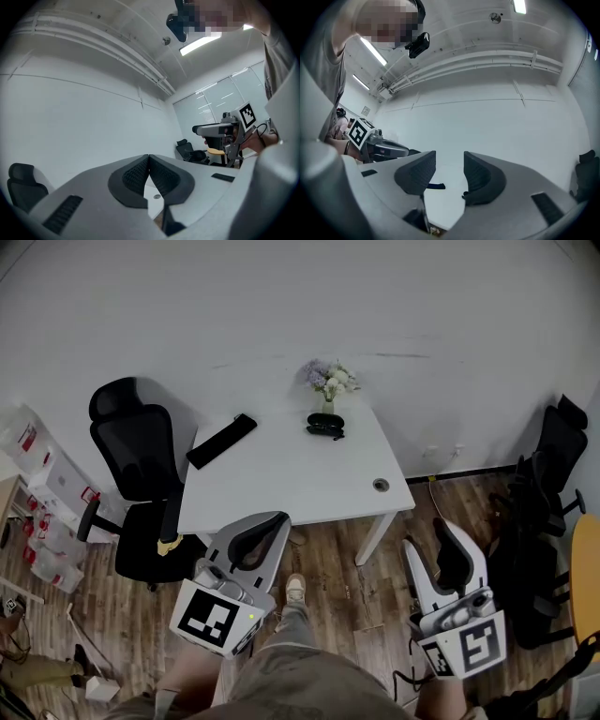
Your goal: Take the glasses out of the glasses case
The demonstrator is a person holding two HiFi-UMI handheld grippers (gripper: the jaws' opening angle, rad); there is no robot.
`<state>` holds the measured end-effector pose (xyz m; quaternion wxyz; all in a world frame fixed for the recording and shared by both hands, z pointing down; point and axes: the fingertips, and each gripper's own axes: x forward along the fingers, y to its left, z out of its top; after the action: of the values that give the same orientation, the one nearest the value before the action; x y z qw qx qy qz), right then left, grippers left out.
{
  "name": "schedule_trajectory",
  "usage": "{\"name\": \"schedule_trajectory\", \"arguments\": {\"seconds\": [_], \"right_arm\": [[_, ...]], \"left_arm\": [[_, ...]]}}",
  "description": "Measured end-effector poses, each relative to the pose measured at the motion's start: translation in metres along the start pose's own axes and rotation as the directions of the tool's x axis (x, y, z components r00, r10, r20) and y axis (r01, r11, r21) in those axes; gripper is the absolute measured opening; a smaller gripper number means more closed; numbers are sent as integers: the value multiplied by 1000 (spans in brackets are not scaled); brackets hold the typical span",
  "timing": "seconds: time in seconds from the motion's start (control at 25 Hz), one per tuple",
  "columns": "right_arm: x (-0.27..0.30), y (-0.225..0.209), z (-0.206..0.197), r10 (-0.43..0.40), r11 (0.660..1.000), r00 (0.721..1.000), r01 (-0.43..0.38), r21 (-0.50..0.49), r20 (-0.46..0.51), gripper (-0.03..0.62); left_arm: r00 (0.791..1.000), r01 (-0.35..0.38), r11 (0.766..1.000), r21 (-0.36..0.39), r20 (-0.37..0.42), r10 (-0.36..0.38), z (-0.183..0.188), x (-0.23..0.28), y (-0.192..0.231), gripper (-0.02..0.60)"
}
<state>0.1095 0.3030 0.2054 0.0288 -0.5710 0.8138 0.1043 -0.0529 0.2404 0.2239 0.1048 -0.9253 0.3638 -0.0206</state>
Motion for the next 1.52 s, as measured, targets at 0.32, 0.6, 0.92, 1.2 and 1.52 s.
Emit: {"name": "schedule_trajectory", "arguments": {"seconds": [0.32, 0.6, 0.92, 1.2, 1.52], "right_arm": [[106, -40, -46, 4, 1000, 995, -4, -4, -98, 199], [222, -73, -95, 15, 999, 982, -7, 43, -188, 198], [342, -106, -169, 14, 999, 947, 2, 50, -321, 170], [392, -132, -249, -16, 995, 890, 58, 79, -456, 170], [438, -146, -323, 26, 998, 821, 13, 64, -570, 170]], "left_arm": [[999, -8, 999, -36, -41, 6, -31, 75, 78, 17], [994, 17, 995, -97, -110, -28, -67, 156, 161, 17], [980, 67, 989, -130, -180, -89, -124, 240, 239, 17], [965, 58, 986, -155, -244, -95, -180, 286, 282, 17], [943, 63, 977, -205, -307, -125, -234, 331, 292, 17]]}}
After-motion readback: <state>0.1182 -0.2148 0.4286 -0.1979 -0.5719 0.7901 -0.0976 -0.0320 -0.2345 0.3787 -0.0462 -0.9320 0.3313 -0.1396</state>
